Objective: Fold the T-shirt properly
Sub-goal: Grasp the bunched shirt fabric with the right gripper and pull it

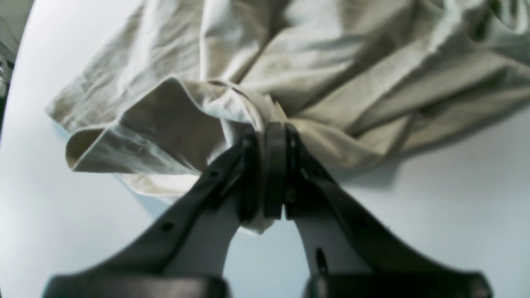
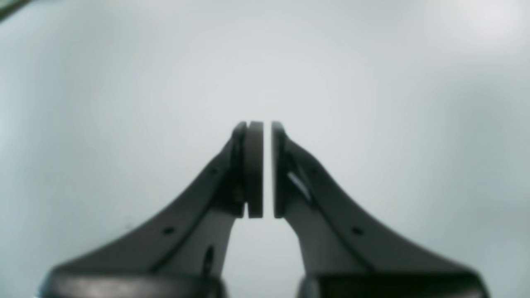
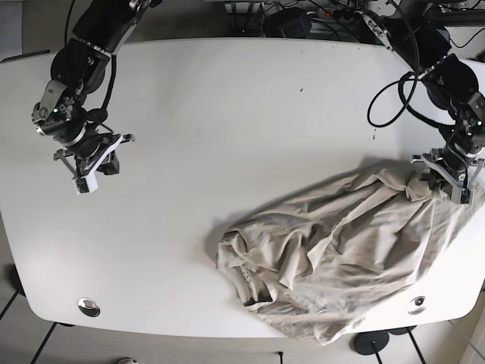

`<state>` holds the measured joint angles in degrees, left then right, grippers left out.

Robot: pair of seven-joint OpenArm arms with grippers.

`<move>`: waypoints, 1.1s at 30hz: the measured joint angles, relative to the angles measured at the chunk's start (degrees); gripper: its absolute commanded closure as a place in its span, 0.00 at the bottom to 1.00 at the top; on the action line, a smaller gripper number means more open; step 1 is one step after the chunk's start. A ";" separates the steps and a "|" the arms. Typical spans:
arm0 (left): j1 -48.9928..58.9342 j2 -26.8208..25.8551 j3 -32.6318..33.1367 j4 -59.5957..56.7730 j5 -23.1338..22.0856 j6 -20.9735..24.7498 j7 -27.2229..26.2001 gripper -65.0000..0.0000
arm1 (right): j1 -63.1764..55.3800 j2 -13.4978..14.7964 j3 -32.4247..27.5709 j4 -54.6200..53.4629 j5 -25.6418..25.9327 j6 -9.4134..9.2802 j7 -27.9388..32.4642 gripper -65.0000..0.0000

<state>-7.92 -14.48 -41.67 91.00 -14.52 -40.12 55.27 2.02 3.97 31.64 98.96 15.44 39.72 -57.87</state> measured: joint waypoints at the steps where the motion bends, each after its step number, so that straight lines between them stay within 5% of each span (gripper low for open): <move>1: 1.49 0.00 -0.46 0.02 -0.31 0.00 0.09 1.00 | -0.15 -0.44 -1.01 0.00 -0.26 -0.04 0.79 0.88; 4: 4.35 -0.02 -2.73 0.68 -1.33 0.00 -0.07 1.00 | 2.27 -0.24 -9.88 -2.56 -0.17 0.09 5.53 0.51; 8: 10.67 -0.17 -4.63 3.93 -1.64 0.02 -0.61 1.00 | 8.92 -0.09 -17.44 -13.14 -0.22 0.17 12.87 0.26; 13: 23.76 1.01 -9.40 9.09 -4.46 0.00 -0.83 1.00 | 14.38 0.15 -27.12 -26.86 -0.39 0.15 23.04 0.24; 22: 32.74 2.25 -16.83 8.85 -4.85 0.00 -0.44 1.00 | 15.65 2.58 -40.50 -29.83 -0.52 -0.13 30.32 0.23; 24: 32.52 2.25 -16.79 8.90 -4.87 0.00 -0.52 1.00 | 16.70 2.58 -43.04 -30.62 -0.92 -3.17 31.10 0.23; 27: 32.61 2.21 -18.25 8.98 -4.85 0.00 -0.59 1.00 | 20.09 2.23 -45.75 -35.41 -5.66 -5.79 37.05 0.23; 33: 33.79 2.08 -19.41 9.11 -4.85 0.00 -0.44 1.00 | 24.30 -2.91 -46.66 -49.57 -15.89 -6.38 47.10 0.23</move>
<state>25.87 -12.40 -61.08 100.12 -19.38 -40.12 54.83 26.33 1.06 -15.03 49.39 -0.45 33.34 -10.76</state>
